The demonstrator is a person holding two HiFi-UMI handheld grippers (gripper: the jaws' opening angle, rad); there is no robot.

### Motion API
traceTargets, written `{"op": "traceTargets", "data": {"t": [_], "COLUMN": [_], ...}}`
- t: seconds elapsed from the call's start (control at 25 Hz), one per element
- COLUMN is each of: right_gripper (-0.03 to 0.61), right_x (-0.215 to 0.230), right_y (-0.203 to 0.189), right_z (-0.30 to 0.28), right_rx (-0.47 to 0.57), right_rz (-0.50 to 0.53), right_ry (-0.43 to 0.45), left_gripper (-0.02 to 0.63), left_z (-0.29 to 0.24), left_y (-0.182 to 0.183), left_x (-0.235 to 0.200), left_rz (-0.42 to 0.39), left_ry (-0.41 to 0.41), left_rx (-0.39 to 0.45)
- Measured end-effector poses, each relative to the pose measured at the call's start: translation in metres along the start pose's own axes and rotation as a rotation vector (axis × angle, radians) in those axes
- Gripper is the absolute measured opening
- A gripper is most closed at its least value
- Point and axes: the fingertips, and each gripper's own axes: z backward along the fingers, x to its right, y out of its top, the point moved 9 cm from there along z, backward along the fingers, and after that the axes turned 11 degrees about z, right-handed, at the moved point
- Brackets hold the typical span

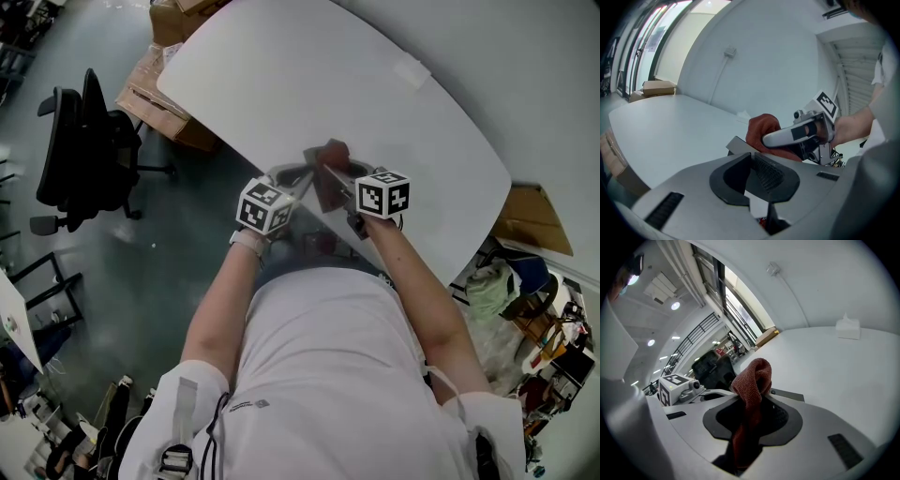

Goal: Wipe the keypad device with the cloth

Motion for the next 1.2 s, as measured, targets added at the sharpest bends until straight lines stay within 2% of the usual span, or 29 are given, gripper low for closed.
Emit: {"op": "traceTargets", "data": {"t": [0.2, 0.4, 0.64, 0.84, 0.92, 1.04, 1.2], "right_gripper": [0.097, 0.097, 0.097, 0.097, 0.097, 0.097, 0.097], "right_x": [0.013, 0.028, 0.048, 0.057, 0.055, 0.045, 0.024], "right_y": [-0.002, -0.008, -0.020, -0.027, -0.024, -0.016, -0.005], "right_z": [-0.003, -0.006, -0.004, -0.004, 0.001, 0.016, 0.049], "right_rx": [0.018, 0.017, -0.038, -0.076, -0.058, 0.022, 0.130], "right_rz": [-0.058, -0.094, -0.087, -0.066, -0.048, 0.002, 0.115], "right_ry": [-0.016, -0.076, -0.188, -0.221, -0.235, -0.243, -0.237], "left_gripper": [0.029, 0.029, 0.029, 0.029, 0.029, 0.029, 0.029], "left_z": [-0.001, -0.001, -0.001, -0.001, -0.001, 0.001, 0.016], "left_y": [0.001, 0.000, 0.000, 0.000, 0.000, 0.003, 0.009], "left_x": [0.000, 0.000, 0.000, -0.003, -0.003, -0.004, 0.008], "left_rz": [0.003, 0.003, 0.013, 0.021, 0.031, 0.042, 0.024], "left_ry": [-0.001, 0.000, 0.001, 0.005, 0.006, 0.006, 0.011], "left_rx": [-0.001, -0.001, 0.003, 0.005, 0.003, 0.004, 0.044]}}
